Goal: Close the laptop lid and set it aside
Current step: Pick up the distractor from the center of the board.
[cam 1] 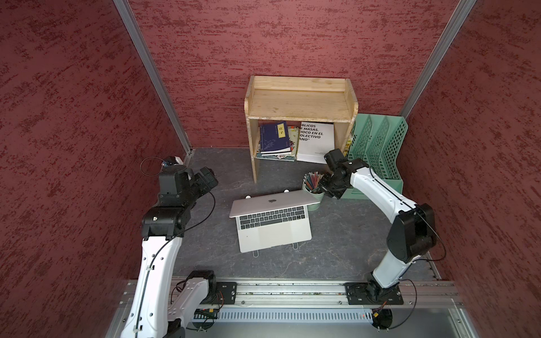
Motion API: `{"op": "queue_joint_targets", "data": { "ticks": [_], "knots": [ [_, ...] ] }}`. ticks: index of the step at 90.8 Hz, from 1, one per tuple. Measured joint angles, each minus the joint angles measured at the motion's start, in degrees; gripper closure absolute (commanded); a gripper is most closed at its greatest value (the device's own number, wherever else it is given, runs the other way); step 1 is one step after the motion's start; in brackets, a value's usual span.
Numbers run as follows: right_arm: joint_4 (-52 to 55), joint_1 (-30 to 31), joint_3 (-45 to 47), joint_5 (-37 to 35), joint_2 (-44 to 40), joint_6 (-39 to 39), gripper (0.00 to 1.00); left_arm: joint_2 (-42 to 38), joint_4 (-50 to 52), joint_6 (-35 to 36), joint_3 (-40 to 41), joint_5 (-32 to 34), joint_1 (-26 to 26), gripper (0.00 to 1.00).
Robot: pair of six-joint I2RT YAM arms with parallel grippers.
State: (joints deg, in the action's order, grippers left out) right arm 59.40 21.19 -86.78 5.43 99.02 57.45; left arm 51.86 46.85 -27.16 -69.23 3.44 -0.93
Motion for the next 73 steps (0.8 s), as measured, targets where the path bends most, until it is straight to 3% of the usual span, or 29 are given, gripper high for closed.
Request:
{"op": "queue_joint_targets", "data": {
  "ticks": [31,43,59,73],
  "knots": [
    [9.2,0.0,-3.5,-0.9,-0.3,-0.6,1.00,-1.2,-2.0,-2.7,2.7,0.0,0.0,0.00],
    [12.4,-0.1,-3.0,-0.9,-1.5,-1.4,1.00,-2.0,-2.6,-3.5,2.8,0.0,0.0,0.00],
    [17.3,-1.7,0.3,-0.9,-7.5,-3.4,1.00,-2.6,-3.4,-4.3,2.8,0.0,0.0,0.00],
    [21.9,-6.7,3.0,-1.5,-15.0,-6.3,1.00,-2.7,-3.4,-4.6,2.8,-0.1,0.0,0.00]
  ]
}}
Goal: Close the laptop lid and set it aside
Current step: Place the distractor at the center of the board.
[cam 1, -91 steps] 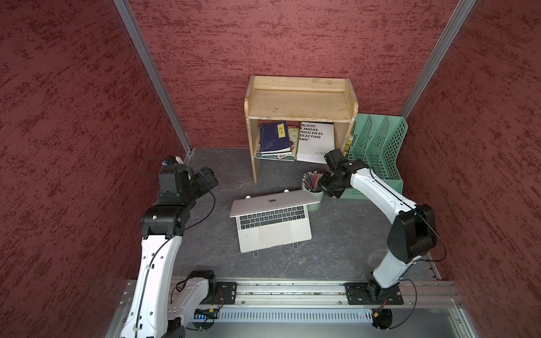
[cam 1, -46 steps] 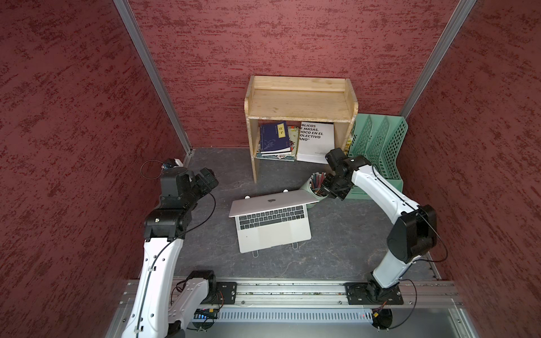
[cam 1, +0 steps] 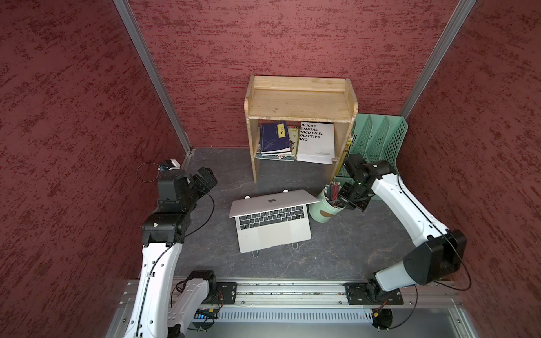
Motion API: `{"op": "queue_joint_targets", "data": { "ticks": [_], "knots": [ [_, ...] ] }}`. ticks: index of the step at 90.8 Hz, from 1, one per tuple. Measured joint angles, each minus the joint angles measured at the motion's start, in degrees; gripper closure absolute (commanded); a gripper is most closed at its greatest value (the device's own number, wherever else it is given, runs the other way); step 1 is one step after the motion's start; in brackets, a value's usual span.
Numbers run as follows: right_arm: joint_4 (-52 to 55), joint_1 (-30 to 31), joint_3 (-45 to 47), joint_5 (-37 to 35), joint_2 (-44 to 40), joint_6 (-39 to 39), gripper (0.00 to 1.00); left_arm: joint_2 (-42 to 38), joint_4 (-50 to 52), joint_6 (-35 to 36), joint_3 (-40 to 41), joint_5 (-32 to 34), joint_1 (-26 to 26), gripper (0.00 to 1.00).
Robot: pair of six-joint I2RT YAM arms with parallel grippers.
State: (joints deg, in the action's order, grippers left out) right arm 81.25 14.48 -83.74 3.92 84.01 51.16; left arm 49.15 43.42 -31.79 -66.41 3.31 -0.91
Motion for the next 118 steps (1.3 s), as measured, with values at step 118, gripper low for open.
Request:
{"op": "queue_joint_targets", "data": {
  "ticks": [118],
  "knots": [
    [-6.6,-39.5,-4.6,-17.0,11.0,-28.5,1.00,10.1,9.8,-4.8,-15.8,-32.9,1.2,0.00]
  ]
}}
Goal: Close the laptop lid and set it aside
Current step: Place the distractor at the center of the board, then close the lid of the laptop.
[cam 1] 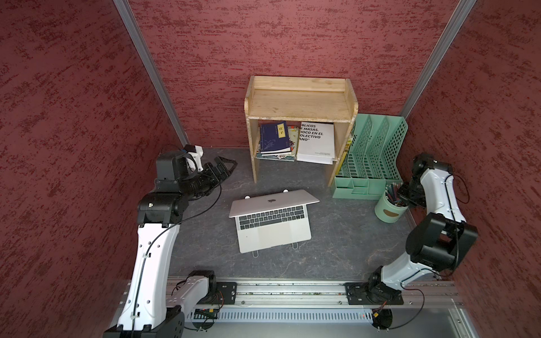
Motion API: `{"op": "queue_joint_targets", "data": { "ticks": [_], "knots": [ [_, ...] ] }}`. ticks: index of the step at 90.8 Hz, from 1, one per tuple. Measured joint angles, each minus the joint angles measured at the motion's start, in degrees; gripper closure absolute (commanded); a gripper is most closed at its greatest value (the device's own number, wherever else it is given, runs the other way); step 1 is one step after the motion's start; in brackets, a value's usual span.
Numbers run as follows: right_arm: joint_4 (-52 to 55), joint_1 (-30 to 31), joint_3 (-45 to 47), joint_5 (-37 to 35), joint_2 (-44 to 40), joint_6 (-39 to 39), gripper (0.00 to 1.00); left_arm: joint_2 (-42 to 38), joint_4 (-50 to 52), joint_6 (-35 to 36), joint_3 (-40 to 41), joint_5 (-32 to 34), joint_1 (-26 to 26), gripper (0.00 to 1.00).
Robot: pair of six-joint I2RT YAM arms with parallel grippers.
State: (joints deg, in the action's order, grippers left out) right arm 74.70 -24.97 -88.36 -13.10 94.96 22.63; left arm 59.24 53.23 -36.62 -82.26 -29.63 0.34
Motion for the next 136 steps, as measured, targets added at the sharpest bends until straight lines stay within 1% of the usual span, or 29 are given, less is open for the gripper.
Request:
{"op": "queue_joint_targets", "data": {
  "ticks": [18,28,31,34,39,43,51,53,64,73,85,92,98,103,107,113,115,121,130,136],
  "knots": [
    [-2.1,-0.4,0.0,1.3,2.8,-0.6,1.00,0.9,6.3,0.3,-3.4,-0.3,0.0,0.00],
    [-3.1,-1.0,0.0,2.9,3.3,-0.6,0.86,1.1,10.0,0.5,-4.6,-0.3,0.0,0.00],
    [-3.5,-1.4,0.0,3.4,3.3,-0.6,0.79,1.1,11.1,0.5,-4.8,-0.3,0.0,0.00],
    [-3.8,-1.7,-0.1,3.7,3.3,-0.8,0.69,1.1,12.1,0.5,-5.0,-0.3,0.0,0.00],
    [-4.4,-2.1,-0.1,4.4,3.3,-0.5,0.56,1.0,13.7,0.5,-5.2,-0.3,0.0,0.00],
    [-4.8,-2.3,-0.1,4.8,3.3,-0.9,0.37,1.0,14.9,0.5,-5.2,-0.3,0.0,0.00],
    [-5.0,-2.5,-0.3,5.4,3.3,-0.1,0.06,0.7,16.9,0.5,-5.2,-0.2,0.0,0.00],
    [-5.0,-2.5,-0.3,5.4,3.2,-0.2,0.03,0.6,17.3,0.5,-5.3,-0.1,0.0,0.00],
    [-5.0,-2.5,-0.3,5.6,2.0,1.2,0.02,0.2,19.7,0.5,-5.5,0.2,0.0,0.00],
    [-4.9,-2.5,-0.2,5.7,-2.0,3.1,0.02,-0.2,21.2,0.6,-5.6,0.2,0.0,0.00],
    [-4.8,-2.4,0.9,7.1,-14.0,6.3,0.02,-0.2,22.7,0.6,-5.6,0.2,0.0,0.00],
    [-4.7,-1.6,1.4,9.3,-21.8,8.3,0.02,-0.2,23.3,0.6,-5.6,0.1,0.0,0.00],
    [-4.6,0.5,2.2,12.5,-27.9,10.5,0.02,-0.3,23.8,0.6,-5.5,0.2,0.0,0.00],
    [-4.5,4.0,2.8,15.8,-31.6,12.5,0.02,-0.6,24.2,0.6,-5.4,0.3,0.2,0.00],
    [-4.2,8.0,2.9,18.5,-33.6,14.3,0.01,-1.1,24.5,0.6,-4.9,0.6,0.3,0.00],
    [-3.7,17.2,2.6,21.0,-34.6,16.8,0.02,-2.2,25.2,0.6,-3.8,1.2,0.4,0.00],
    [-3.4,21.2,2.2,22.1,-34.3,17.7,0.01,-2.6,25.5,0.6,-3.3,1.4,0.4,0.00],
    [-2.3,30.4,0.5,23.3,-32.8,19.9,0.01,-4.1,26.1,0.5,-1.7,1.7,0.4,0.00],
    [-1.3,39.9,-2.6,23.9,-29.0,22.0,0.02,-6.6,26.9,-0.2,0.6,2.4,0.4,0.00],
    [-0.3,44.4,-5.1,23.9,-26.9,22.7,0.02,-8.9,27.1,-1.2,2.1,2.8,0.5,0.00]
  ]
}}
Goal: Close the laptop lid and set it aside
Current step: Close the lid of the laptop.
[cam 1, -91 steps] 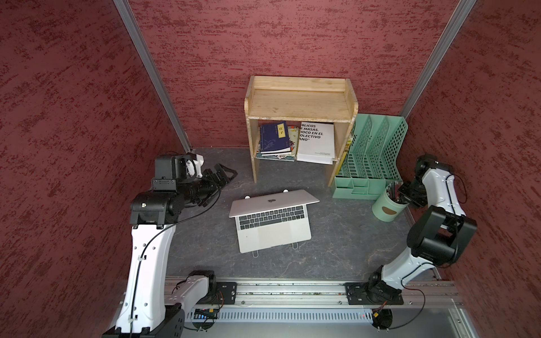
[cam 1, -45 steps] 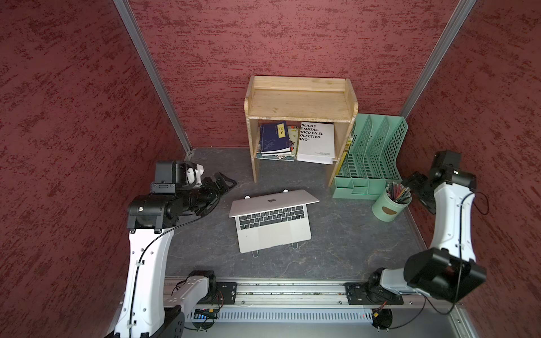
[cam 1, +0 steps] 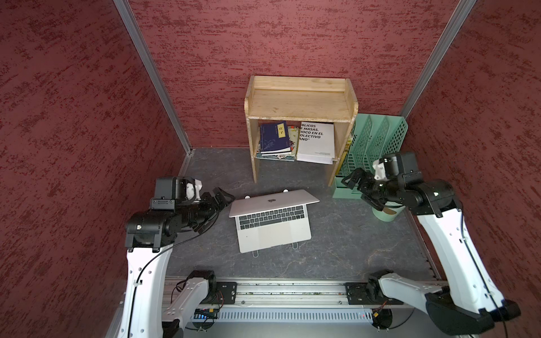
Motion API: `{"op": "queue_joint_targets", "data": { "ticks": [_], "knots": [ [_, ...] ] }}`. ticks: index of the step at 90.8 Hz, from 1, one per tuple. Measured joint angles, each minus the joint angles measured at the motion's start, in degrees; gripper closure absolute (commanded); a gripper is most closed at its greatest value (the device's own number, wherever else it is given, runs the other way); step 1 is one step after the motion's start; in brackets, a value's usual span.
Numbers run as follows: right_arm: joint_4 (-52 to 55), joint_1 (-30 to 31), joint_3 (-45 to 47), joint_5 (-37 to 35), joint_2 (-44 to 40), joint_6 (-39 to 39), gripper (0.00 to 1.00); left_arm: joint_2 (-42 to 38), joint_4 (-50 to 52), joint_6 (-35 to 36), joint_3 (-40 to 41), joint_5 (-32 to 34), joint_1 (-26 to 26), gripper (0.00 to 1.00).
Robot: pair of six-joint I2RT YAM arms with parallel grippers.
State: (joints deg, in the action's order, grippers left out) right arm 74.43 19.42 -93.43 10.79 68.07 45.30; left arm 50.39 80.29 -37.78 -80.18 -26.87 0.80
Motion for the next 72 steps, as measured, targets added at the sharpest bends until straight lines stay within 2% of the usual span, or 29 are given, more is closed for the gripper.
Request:
{"op": "queue_joint_targets", "data": {
  "ticks": [12,30,51,72],
  "knots": [
    [1.1,7.2,-3.0,0.0,3.4,0.2,0.02,-4.6,0.9,-2.1,2.9,0.1,0.1,0.00],
    [1.6,14.0,-2.3,-0.1,7.2,1.2,0.01,-9.7,2.1,-5.0,7.7,-0.1,0.3,0.00],
    [0.0,18.7,-1.9,-0.6,11.0,2.2,0.02,-10.3,2.1,-6.4,9.8,-0.1,0.3,0.00],
    [-1.9,21.0,2.7,-1.0,11.2,3.5,0.02,-10.3,1.7,-6.6,9.8,-0.1,0.6,0.00]
  ]
}}
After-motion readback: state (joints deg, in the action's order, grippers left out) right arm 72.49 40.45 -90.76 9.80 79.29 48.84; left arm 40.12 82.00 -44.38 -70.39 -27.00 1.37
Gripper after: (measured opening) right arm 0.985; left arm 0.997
